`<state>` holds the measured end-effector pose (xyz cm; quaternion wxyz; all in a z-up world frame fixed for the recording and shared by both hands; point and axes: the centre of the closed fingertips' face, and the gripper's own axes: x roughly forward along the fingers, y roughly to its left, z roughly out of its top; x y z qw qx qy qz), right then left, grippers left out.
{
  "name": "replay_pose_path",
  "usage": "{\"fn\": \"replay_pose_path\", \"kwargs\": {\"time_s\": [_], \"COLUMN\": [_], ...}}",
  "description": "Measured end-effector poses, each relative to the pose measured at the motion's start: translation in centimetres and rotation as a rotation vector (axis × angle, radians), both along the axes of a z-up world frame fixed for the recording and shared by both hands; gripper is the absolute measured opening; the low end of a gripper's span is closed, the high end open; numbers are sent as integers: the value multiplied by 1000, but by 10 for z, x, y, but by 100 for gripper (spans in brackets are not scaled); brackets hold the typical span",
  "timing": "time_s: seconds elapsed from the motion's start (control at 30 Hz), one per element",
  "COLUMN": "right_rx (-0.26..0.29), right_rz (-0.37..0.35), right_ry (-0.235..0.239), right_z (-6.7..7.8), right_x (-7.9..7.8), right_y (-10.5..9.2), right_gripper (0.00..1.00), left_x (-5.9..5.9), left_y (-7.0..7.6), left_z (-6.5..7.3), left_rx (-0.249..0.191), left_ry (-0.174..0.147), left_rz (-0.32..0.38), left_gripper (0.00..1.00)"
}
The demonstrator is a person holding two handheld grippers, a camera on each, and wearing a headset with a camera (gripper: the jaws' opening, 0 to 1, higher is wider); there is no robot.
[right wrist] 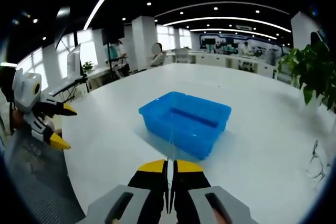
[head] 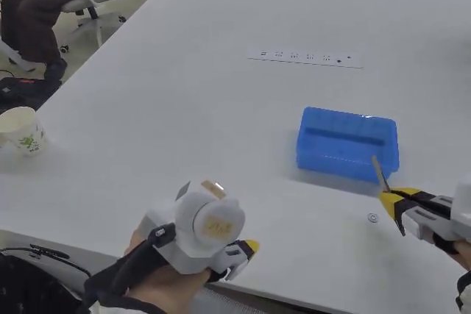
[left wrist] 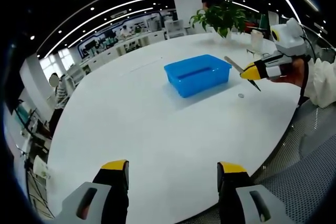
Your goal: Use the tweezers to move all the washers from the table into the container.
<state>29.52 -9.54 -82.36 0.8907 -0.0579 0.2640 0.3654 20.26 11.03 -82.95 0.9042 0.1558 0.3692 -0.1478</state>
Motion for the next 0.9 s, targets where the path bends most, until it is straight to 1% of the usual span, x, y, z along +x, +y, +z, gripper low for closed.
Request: {"fn": "replay_pose_path", "kwargs": {"time_s": [0.03,0.1,0.17,0.2,0.23,0.27,0.3,0.33,0.4,0.43,0.47,0.5,0.53,0.57,0.6,0.63,0.67,0.7,0.73,0.77,0.8,0.83,0.87,0.9], "right_rx": [11,21,27,39,49,63,64,62,74,87,93,95,91,87,89,98,109,123,131,138,141,141,142,143], "right_rz": [4,16,25,36,42,59,78,101,132,150,165,188,204,219,225,239,249,263,276,292,317,331,357,374], "right_ry": [1,-1,-3,3,8,6,-4,-24,-28,-26,-34,-43,-50,-60,-63,-64,-63,-61,-62,-62,-64,-65,-70,-71], "right_z": [2,5,8,11,14,19,23,28,35,40,44,49,51,55,56,60,63,68,71,74,77,79,82,84], "right_x": [-1,-3,-6,-10,-13,-19,-24,-29,-39,-45,-48,-55,-58,-64,-65,-71,-75,-81,-85,-89,-96,-101,-107,-111], "right_y": [1,4,7,10,13,18,22,27,35,40,43,47,49,51,52,56,58,63,66,69,75,78,83,86], "right_gripper": [1,1,1,1,1,1,1,1,1,1,1,1,1,1,1,1,1,1,1,1,1,1,1,1], "left_x": [0,1,1,2,3,3,4,4,2,4,4,3,4,4,4,3,3,6,6,7,8,9,11,11], "left_y": [0,1,0,-1,-2,-5,-6,-9,-16,-17,-17,-17,-17,-19,-20,-26,-28,-31,-35,-39,-45,-50,-58,-64], "left_z": [0,3,5,9,11,15,16,18,20,24,25,27,28,30,30,34,37,41,43,45,50,54,59,62], "left_rx": [0,-2,-13,-21,-30,-46,-51,-65,-103,-118,-118,-106,-91,-96,-98,-128,-141,-150,-154,-158,-176,-192,-214,-224], "left_ry": [-2,-16,-16,-28,-38,-43,-44,-43,-31,-45,-51,-59,-66,-66,-65,-56,-57,-69,-72,-71,-84,-88,-99,-97], "left_rz": [1,3,1,-2,-2,-11,-15,-23,-40,-30,-28,-33,-46,-53,-58,-74,-75,-84,-110,-120,-133,-142,-158,-178], "left_gripper": [69,68,64,61,56,51,47,40,27,18,11,4,0,0,0,0,0,0,0,0,0,0,0,0]}}
